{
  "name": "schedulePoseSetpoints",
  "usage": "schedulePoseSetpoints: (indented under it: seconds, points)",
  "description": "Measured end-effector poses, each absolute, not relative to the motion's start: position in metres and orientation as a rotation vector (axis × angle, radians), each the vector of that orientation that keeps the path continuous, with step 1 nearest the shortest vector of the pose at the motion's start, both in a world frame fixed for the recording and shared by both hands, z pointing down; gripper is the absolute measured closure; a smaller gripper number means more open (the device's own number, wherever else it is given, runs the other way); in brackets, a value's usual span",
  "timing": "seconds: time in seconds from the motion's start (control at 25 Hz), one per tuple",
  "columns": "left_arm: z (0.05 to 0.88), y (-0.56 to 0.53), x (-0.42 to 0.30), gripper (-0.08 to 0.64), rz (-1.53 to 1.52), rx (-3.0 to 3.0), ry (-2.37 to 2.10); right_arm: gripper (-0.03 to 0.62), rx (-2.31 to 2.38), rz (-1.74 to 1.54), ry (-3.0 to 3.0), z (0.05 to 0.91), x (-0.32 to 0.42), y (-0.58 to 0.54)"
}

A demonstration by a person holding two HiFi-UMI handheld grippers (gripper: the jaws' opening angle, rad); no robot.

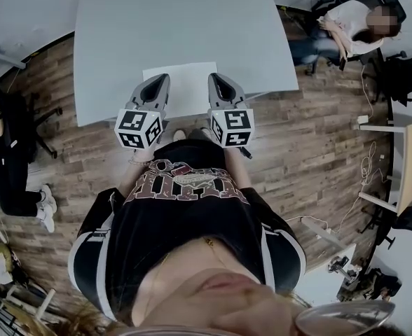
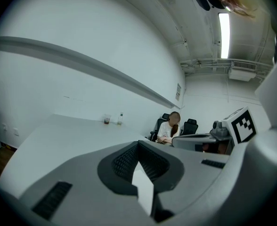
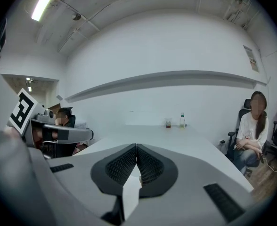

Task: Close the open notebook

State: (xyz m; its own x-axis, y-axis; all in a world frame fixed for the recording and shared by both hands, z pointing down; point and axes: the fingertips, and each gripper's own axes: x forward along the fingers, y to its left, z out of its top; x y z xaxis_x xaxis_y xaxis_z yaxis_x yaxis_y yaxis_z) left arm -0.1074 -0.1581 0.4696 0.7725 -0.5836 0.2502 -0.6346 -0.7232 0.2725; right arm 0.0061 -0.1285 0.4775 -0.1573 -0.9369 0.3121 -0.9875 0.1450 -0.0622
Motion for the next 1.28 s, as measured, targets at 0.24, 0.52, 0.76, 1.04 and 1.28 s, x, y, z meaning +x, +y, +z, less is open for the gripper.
schedulePoseSetpoints:
  seconds: [0.24, 0.52, 0.76, 1.04, 1.28]
  points:
    - [0.483, -0.165, -0.103, 0.520, 0.236, 2.592, -0.972, 0.572, 1.853, 0.388, -2.232, 0.487, 0.014, -0.141]
    - [0.494, -0.176, -0.096, 0.520, 0.280, 2.551, -1.053, 0.574, 1.772, 0.408, -2.272, 0.494, 0.024, -0.158]
    - [0.495, -0.185, -0.093, 0.520, 0.293, 2.506, -1.145, 0.572, 1.683, 0.405, -2.296, 0.497, 0.034, -0.172]
    - [0.510, -0.192, -0.100, 0.520, 0.342, 2.466, -1.220, 0.572, 1.579, 0.377, -2.292, 0.509, 0.036, -0.187]
    - [0.538, -0.194, -0.111, 0.520, 0.420, 2.417, -1.267, 0.572, 1.493, 0.382, -2.261, 0.537, 0.032, -0.190]
